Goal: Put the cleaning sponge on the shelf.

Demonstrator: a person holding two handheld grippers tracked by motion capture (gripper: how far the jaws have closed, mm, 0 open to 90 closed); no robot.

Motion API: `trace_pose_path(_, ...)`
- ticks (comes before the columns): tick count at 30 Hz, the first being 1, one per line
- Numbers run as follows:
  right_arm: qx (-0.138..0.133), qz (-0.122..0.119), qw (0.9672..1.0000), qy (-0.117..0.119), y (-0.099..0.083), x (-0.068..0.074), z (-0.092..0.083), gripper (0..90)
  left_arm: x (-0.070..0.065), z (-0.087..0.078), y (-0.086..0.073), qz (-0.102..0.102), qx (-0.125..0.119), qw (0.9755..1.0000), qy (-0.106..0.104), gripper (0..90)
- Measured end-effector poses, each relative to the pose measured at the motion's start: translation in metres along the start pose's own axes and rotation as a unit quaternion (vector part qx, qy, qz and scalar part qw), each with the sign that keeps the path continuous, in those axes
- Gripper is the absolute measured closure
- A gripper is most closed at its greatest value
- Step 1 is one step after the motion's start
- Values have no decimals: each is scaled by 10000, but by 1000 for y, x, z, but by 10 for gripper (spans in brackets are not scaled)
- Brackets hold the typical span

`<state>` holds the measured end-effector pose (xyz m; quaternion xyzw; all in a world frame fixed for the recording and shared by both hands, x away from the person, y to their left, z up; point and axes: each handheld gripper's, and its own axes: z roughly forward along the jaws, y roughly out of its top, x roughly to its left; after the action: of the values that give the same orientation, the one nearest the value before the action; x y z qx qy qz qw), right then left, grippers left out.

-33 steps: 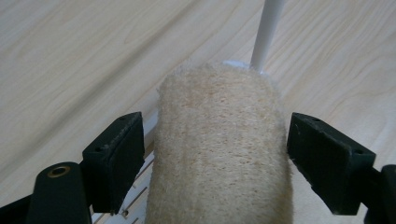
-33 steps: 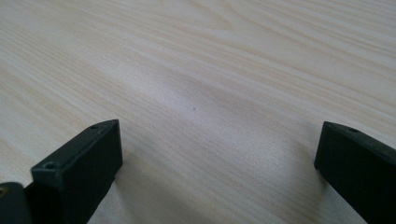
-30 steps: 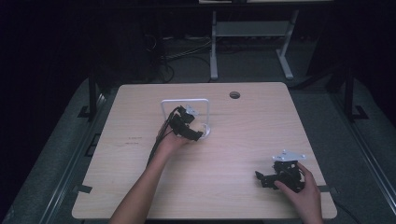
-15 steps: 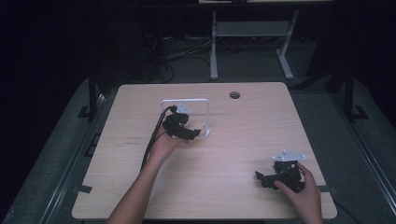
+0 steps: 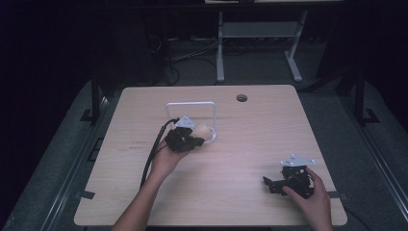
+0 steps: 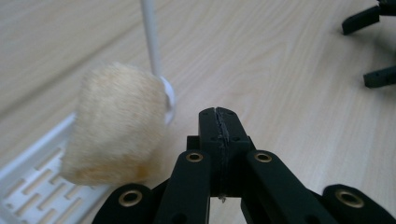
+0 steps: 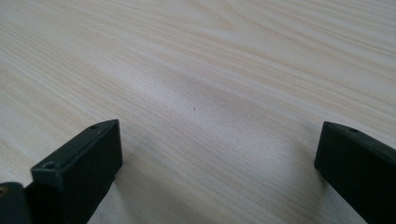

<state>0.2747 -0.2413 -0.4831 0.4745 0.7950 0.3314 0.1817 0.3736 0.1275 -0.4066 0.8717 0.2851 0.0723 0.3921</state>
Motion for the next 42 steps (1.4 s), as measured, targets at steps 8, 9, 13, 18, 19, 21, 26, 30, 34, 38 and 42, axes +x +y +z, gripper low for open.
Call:
trace_pose_path(8,-2,10,10000,2,0,0,0,7,-2,22,-18,59,271,9996,-21,898)
trace_pose_path(9,-2,10,10000,2,0,0,0,7,-1,24,-20,80,307,9995,-4,898)
trace_pose_path(13,-1,7,10000,2,0,0,0,7,3,29,-25,0,349,9994,38,898)
trace_pose_path(18,-2,7,10000,2,0,0,0,6,8,30,-27,-19,372,9992,144,895)
trace_pose_path(19,-1,8,10000,3,0,0,0,7,10,29,-28,-69,338,9992,194,895)
trace_pose_path(21,-1,8,10000,2,0,0,0,7,13,27,-29,-102,325,9991,253,895)
trace_pose_path(26,-1,10,10000,3,0,0,0,7,18,23,-32,-145,311,9988,358,887)
trace_pose_path(30,-2,8,10000,3,0,0,0,7,23,20,-34,-216,259,9984,446,885)
trace_pose_path(34,-2,10,10000,3,0,0,0,6,27,16,-35,-265,256,9978,554,885)
trace_pose_path(38,-1,9,10000,2,0,0,0,7,32,13,-38,-282,246,9973,639,885)
trace_pose_path(42,-2,10,10000,3,0,0,0,7,38,10,-40,-308,226,9965,743,885)
